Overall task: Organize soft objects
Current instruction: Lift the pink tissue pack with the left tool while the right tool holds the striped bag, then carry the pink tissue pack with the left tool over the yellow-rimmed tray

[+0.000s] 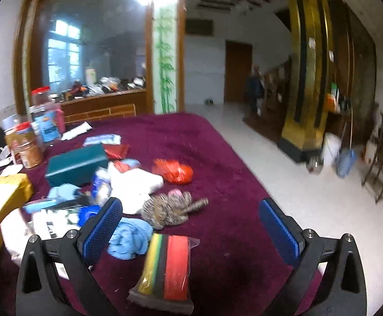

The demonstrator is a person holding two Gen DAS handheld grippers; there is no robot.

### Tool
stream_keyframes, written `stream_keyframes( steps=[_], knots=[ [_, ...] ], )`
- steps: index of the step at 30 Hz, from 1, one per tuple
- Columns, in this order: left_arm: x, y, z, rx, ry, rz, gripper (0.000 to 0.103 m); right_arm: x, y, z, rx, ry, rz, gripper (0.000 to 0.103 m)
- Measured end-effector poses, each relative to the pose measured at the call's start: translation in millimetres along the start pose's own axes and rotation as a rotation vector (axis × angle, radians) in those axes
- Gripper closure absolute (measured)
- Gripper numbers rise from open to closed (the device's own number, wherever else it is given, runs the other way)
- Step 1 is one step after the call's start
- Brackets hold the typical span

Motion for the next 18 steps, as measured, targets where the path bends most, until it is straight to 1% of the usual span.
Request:
stream_keyframes(
  steps=[2, 3, 5, 7, 8, 10, 11, 13, 15, 17, 18],
  knots=[
    [-8.9, -7.6, 7.0, -0.006, 0.03, 0.04, 0.0, -12.5, -4.7, -2.8, -0.027, 0.007, 0.063, 0.0],
    [-14.9, -10.4, 7.5, -0.009, 0.031, 0.061, 0.0, -15.0, -5.2, -3.9, -0.041, 0.023, 0.069, 0.0],
    [-29.4, -21.0, -0.6, -0.002, 0.001, 0.112, 0.0, -13.5, -7.6, -6.2, -0.053, 0.029, 0.063, 0.0],
    [-38.0, -28.0, -14.4, 0.008, -0.041, 0.139, 0.0, -16.9, -10.4, -4.2, -0.052, 0.046, 0.086, 0.0],
    [-47.2, -29.4, -24.7, 0.013, -0.069, 0.161, 0.0, -18.7, -11.2, -2.9, -0.048, 0.048, 0.097, 0.0],
    [-67.7, -31.8, -40.6, 0.012, -0.101, 0.201, 0.001, -20.8, -12.7, -0.4, -0.039, 0.062, 0.112, 0.0],
    [-75.2, -33.4, -45.1, 0.004, -0.09, 0.217, 0.001, -20.7, -13.1, 0.3, -0.036, 0.065, 0.116, 0.0],
    [-97.0, -35.5, -48.2, -0.006, -0.03, 0.247, 0.001, -20.0, -13.4, 2.1, -0.028, 0.073, 0.116, 0.0],
    [-111.7, -35.1, -42.7, 0.011, -0.018, 0.276, 0.001, -17.8, -13.8, 3.8, -0.02, 0.074, 0.107, 0.0],
    [-124.5, -36.8, -36.4, 0.027, -0.014, 0.308, 0.013, -16.7, -13.7, 5.4, -0.012, 0.074, 0.104, 0.0],
    [-126.9, -37.7, -35.7, 0.016, -0.019, 0.324, 0.031, -16.9, -13.6, 5.8, -0.01, 0.074, 0.106, 0.0]
  ],
)
Point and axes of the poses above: each gripper's, at about its wrist camera, not at the fingertips, and x roughly against the way its jaws point, z to its left, y to its top, the point moved 2 cm from there along -x, roughly the way its jaws point, and after that the axes turned 12 degrees about -y, right-handed, at the moved point
